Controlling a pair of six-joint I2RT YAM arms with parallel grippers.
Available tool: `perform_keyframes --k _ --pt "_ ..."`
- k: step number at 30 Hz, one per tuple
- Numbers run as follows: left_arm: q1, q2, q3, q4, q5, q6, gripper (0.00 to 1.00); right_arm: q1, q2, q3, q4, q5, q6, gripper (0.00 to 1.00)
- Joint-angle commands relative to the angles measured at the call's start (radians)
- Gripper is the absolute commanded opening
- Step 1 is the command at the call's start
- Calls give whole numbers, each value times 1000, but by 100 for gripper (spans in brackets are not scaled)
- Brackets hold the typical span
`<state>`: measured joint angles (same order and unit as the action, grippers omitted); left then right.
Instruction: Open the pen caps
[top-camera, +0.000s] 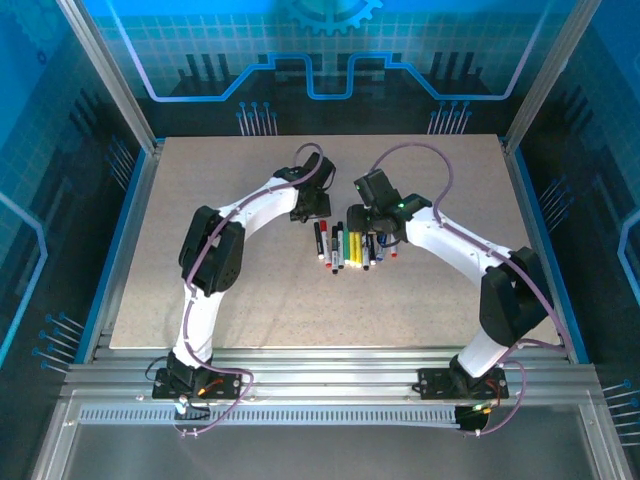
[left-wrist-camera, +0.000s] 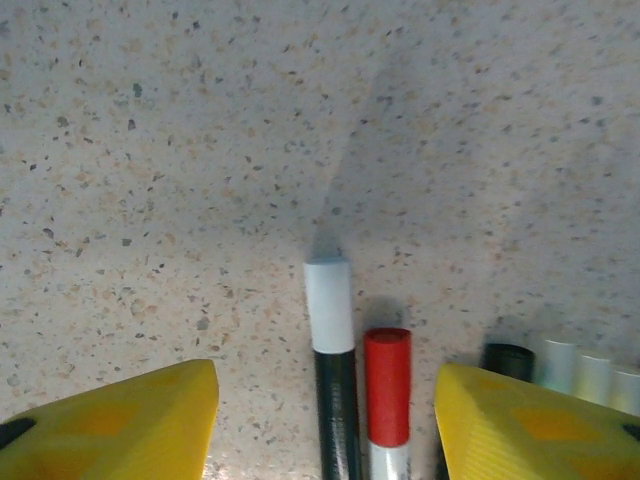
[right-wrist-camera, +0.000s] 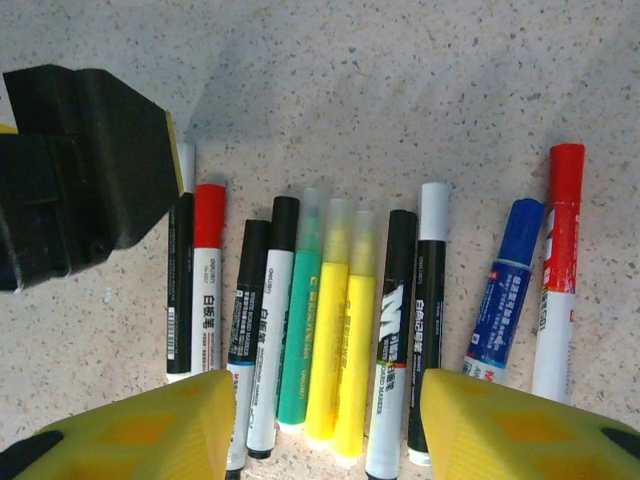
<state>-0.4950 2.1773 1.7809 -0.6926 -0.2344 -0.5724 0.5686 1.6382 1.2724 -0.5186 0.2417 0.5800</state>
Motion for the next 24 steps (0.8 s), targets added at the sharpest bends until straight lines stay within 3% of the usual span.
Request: perform_keyframes --k 1,24 --pt "1 36 64 -62 -51 -20 59 0 5 -22 -27 -10 17 53" --pt "3 186 166 -96 -6 -31 36 -6 56 5 -72 5 21 51"
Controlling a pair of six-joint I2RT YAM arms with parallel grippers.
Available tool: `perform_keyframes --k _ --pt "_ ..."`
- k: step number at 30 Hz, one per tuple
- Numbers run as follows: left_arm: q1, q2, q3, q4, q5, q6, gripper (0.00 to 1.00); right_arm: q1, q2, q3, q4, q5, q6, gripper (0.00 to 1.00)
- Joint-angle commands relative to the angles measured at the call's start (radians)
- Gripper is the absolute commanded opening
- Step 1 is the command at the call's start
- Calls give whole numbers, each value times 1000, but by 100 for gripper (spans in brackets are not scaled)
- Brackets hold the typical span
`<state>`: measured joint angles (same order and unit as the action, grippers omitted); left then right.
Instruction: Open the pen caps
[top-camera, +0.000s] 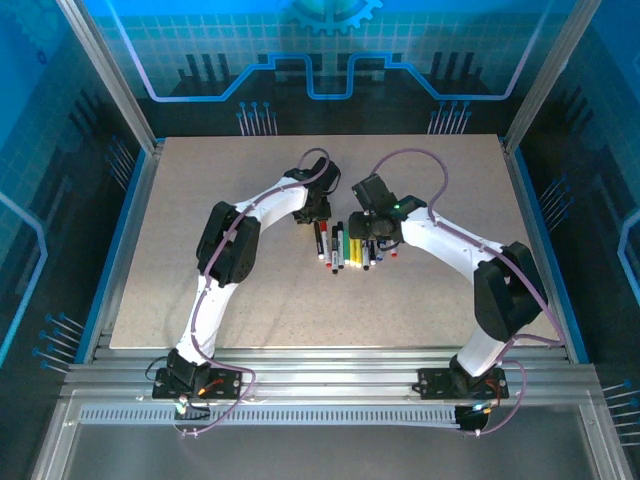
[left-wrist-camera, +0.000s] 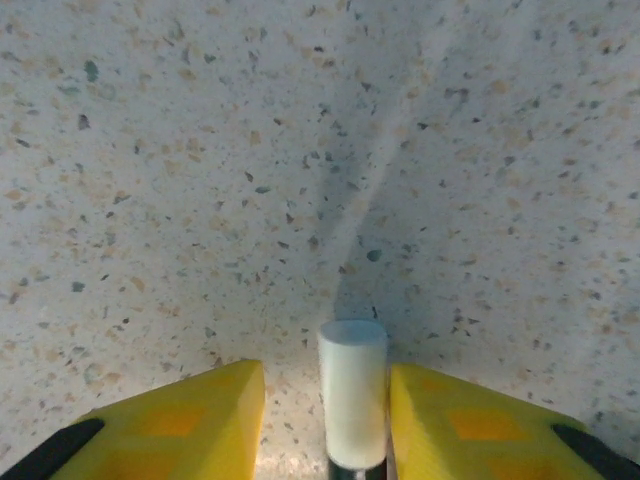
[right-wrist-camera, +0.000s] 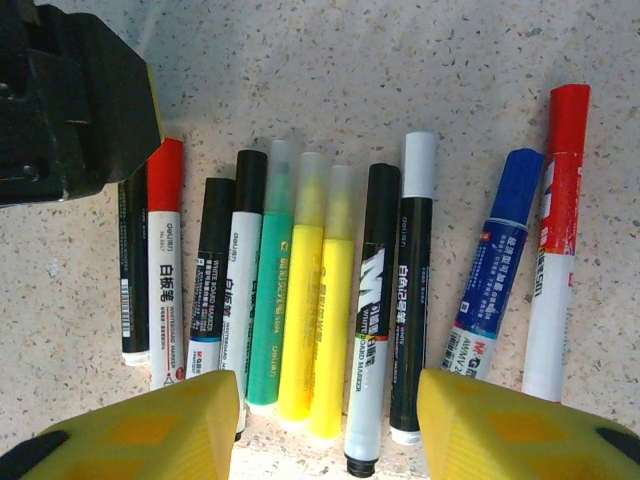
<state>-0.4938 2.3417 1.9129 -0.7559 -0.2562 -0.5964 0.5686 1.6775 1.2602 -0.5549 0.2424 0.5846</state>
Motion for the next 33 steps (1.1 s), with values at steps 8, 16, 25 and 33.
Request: perform_keyframes --k 8,16,25,33 --pt "2 33 40 -30 16 -12 30 -5 25 16 -36 -5 25 51" --pt "13 13 16 -19 21 -5 24 4 38 24 -31 -27 32 51" --pt "56 -39 3 -42 19 3 0 17 55 56 -15 -81 26 52" --pt "80 -149 -40 -21 109 7 0 17 80 74 102 -289 22 49"
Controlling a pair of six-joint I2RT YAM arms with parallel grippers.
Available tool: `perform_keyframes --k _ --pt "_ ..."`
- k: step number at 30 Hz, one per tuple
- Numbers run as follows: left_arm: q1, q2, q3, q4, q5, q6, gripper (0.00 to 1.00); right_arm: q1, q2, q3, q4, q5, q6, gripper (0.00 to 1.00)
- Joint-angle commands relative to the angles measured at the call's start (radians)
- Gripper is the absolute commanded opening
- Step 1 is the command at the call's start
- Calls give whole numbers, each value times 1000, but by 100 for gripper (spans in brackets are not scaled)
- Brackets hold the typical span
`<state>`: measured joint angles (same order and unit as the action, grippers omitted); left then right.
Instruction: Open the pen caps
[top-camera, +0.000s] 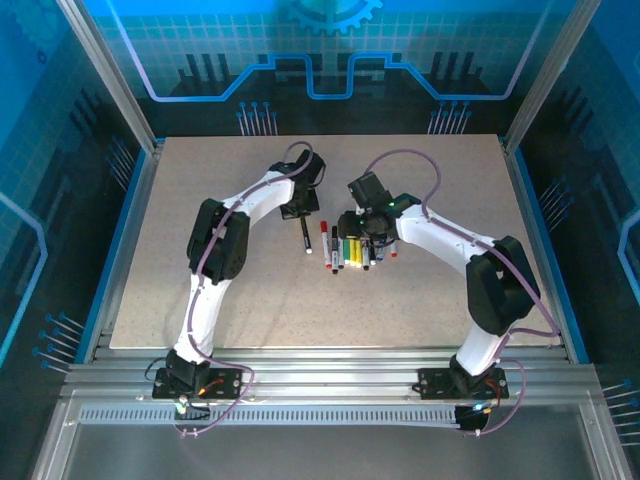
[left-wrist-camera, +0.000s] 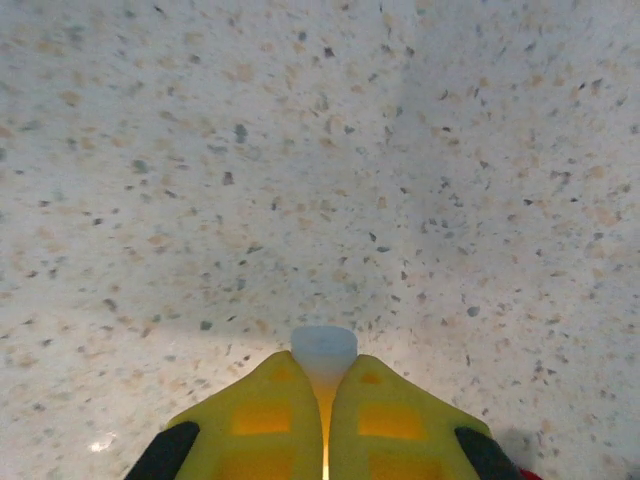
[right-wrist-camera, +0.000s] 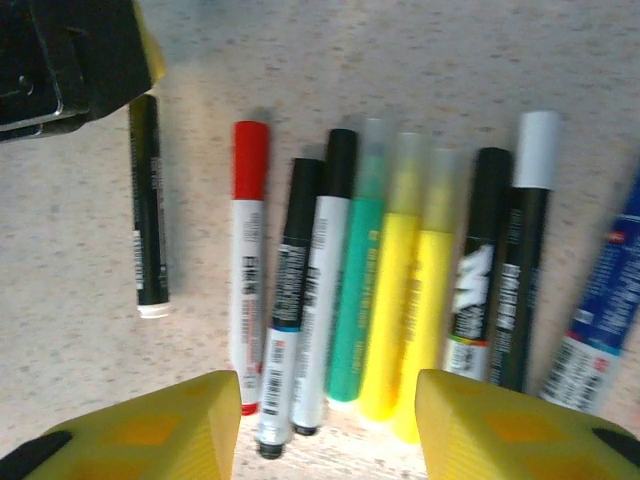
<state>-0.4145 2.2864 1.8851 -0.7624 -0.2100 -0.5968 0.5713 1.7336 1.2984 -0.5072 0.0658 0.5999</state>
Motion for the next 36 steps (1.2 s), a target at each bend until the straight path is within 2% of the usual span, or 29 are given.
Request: perform_keyframes --k 1,4,9,15,23,29,32,35,36 --pt "0 -108 -17 -9 84 7 0 14 33 40 74 -150 9 49" --pt "-1 -146 -33 7 150 3 0 14 54 45 133 -245 25 51" --pt "-5 -197 -82 36 200 -6 0 13 82 52 223 -357 65 66" --pt "-12 -241 -110 49 222 -18 0 12 116 68 253 -401 85 66" --pt "-15 -264 -109 55 230 -23 0 15 154 81 261 -410 107 56" --pt "-21 -272 -116 57 232 -24 0 19 180 85 267 -400 115 53" --pt "-21 -275 -125 63 241 -25 0 20 194 88 275 -406 122 48" --pt "-21 -280 -130 65 242 -26 0 20 206 93 286 -417 131 34" --pt "-21 -281 -134 69 244 -27 0 20 210 94 287 -423 133 25"
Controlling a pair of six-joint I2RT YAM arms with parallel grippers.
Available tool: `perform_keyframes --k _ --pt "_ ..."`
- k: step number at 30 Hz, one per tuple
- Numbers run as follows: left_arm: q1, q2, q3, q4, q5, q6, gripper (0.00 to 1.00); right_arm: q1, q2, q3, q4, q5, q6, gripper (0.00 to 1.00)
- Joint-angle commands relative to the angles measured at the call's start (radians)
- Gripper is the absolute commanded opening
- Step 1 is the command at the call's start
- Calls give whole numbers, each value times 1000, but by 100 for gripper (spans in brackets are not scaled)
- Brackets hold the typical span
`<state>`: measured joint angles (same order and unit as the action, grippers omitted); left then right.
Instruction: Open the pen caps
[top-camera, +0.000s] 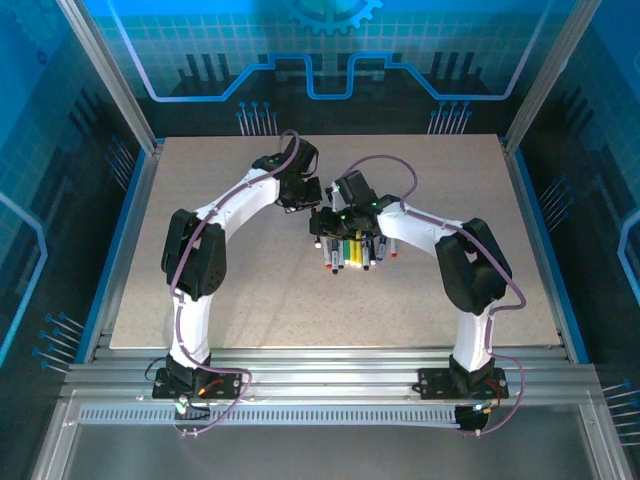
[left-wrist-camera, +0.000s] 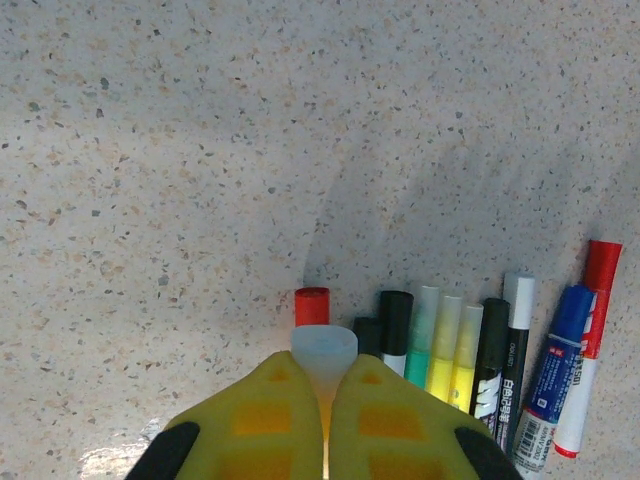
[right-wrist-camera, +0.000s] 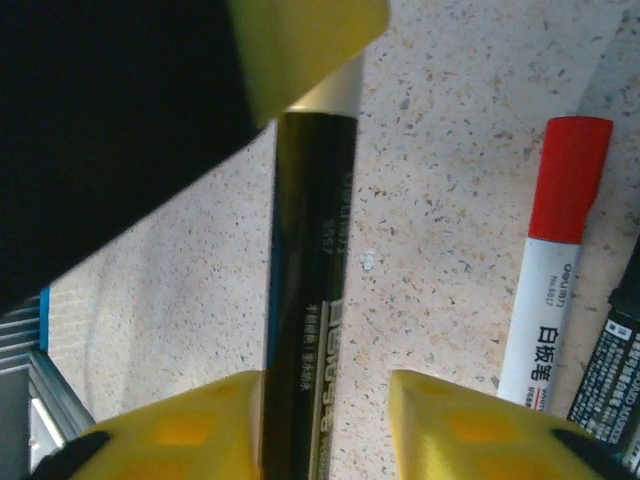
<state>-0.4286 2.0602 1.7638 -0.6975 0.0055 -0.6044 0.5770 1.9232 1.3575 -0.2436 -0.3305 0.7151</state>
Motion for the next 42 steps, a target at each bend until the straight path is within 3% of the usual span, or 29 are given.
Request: perform_keyframes --k 1,3,4,9,19,22,37,42 --pt "-7 -58 -16 8 29 -21 0 14 22 36 26 -32 21 16" --pt "-7 -59 -23 13 27 -24 0 14 22 31 32 -39 25 2" --pt "-7 -58 -25 13 26 -25 0 14 19 28 34 -41 27 0" --pt "-6 -48 -32 5 2 -25 0 14 -9 -9 63 -55 30 0" --pt "-5 -25 -46 22 21 -38 21 14 -50 -28 62 -62 24 0" --pt "-4 -25 -46 22 19 -35 23 15 -47 -26 63 -62 26 0" --pt "0 1 -51 22 26 -47 28 21 -61 -29 63 -62 20 0" --pt "8 6 -46 30 34 -52 19 22 -62 -38 66 -67 21 0"
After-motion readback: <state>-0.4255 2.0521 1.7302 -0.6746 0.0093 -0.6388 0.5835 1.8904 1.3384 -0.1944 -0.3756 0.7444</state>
